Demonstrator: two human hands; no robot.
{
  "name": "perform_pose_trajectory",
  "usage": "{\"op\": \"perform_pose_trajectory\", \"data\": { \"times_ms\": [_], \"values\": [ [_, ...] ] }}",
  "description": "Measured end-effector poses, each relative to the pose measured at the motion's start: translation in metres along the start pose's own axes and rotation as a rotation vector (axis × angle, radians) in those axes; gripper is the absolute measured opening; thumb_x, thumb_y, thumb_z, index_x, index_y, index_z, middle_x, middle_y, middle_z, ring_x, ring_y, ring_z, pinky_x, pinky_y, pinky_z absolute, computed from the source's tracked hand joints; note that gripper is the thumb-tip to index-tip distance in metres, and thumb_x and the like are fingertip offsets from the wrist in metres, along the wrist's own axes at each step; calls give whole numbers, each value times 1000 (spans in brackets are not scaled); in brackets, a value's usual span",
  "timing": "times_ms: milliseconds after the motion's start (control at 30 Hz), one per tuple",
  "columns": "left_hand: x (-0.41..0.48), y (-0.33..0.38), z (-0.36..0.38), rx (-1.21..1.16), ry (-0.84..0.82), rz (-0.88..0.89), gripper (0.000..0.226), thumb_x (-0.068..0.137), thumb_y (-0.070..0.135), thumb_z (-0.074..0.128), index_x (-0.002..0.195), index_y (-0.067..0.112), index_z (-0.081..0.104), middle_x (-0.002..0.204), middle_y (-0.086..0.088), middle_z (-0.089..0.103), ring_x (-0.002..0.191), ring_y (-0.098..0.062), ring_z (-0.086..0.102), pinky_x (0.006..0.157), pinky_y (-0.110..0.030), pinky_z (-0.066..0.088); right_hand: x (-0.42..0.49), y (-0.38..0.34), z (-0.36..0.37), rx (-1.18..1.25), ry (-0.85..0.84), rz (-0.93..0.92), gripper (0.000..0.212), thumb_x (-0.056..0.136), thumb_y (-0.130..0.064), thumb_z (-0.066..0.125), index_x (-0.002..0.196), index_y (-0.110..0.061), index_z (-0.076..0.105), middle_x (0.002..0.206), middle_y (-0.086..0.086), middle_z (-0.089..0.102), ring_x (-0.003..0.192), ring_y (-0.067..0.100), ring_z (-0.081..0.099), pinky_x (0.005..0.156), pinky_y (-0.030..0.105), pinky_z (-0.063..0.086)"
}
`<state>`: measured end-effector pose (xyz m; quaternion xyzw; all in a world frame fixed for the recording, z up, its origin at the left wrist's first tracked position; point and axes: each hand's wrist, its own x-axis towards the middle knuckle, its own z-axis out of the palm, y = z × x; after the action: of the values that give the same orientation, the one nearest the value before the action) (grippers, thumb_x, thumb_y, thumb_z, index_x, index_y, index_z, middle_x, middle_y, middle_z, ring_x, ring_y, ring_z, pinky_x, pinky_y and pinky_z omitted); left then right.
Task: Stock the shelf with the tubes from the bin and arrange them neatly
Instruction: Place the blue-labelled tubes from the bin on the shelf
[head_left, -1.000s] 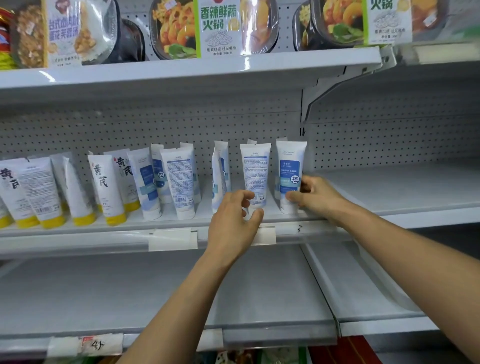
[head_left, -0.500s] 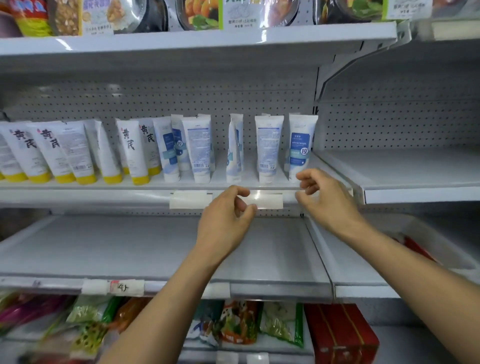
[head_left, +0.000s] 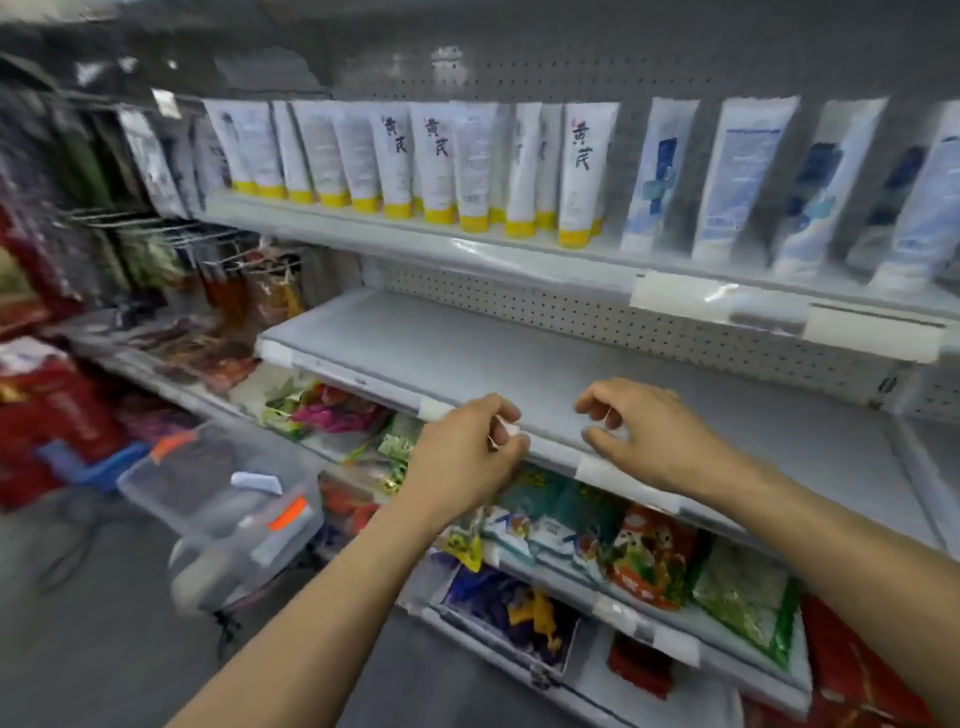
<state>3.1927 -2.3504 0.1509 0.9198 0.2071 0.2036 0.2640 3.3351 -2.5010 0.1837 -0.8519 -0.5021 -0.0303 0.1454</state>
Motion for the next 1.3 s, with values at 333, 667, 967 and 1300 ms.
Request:
{"op": "perform_pose_trajectory", "data": {
  "times_ms": [333, 667, 967, 1300],
  "values": [
    [-33, -282, -130, 21, -116, -433, 25, 93, 33, 58, 114, 19, 58, 77, 11, 62, 73, -4, 59, 69, -24, 48, 190, -221, 174, 169, -369, -310, 23, 85, -44, 56, 104, -32, 59, 99, -14, 64, 87, 9, 61, 78, 36, 53],
    [-29, -489, -180, -42, -112, -773, 26, 94, 38, 57, 116, 24, 59, 98, 3, 63, 94, -19, 61, 83, -32, 47, 330, -318, 344, 231, -650, -301, 20, 80, -29, 63, 99, -26, 62, 88, -9, 61, 83, 13, 60, 77, 35, 51],
    [37, -619, -108, -236, -190, -931, 28, 95, 28, 55, 121, 17, 57, 102, -3, 66, 93, -18, 59, 85, -26, 46, 450, -334, 497, 167, -818, -213, 22, 80, -22, 61, 101, -22, 64, 102, 0, 66, 96, 21, 63, 86, 38, 52],
    [90, -753, 52, -215, -441, -1068, 39, 92, 24, 59, 129, 12, 53, 129, -13, 56, 119, -30, 53, 97, -32, 43, 545, -360, 674, 52, -801, -218, 11, 86, -9, 55, 96, -12, 54, 109, 15, 61, 99, 36, 60, 72, 34, 44]
  ]
}}
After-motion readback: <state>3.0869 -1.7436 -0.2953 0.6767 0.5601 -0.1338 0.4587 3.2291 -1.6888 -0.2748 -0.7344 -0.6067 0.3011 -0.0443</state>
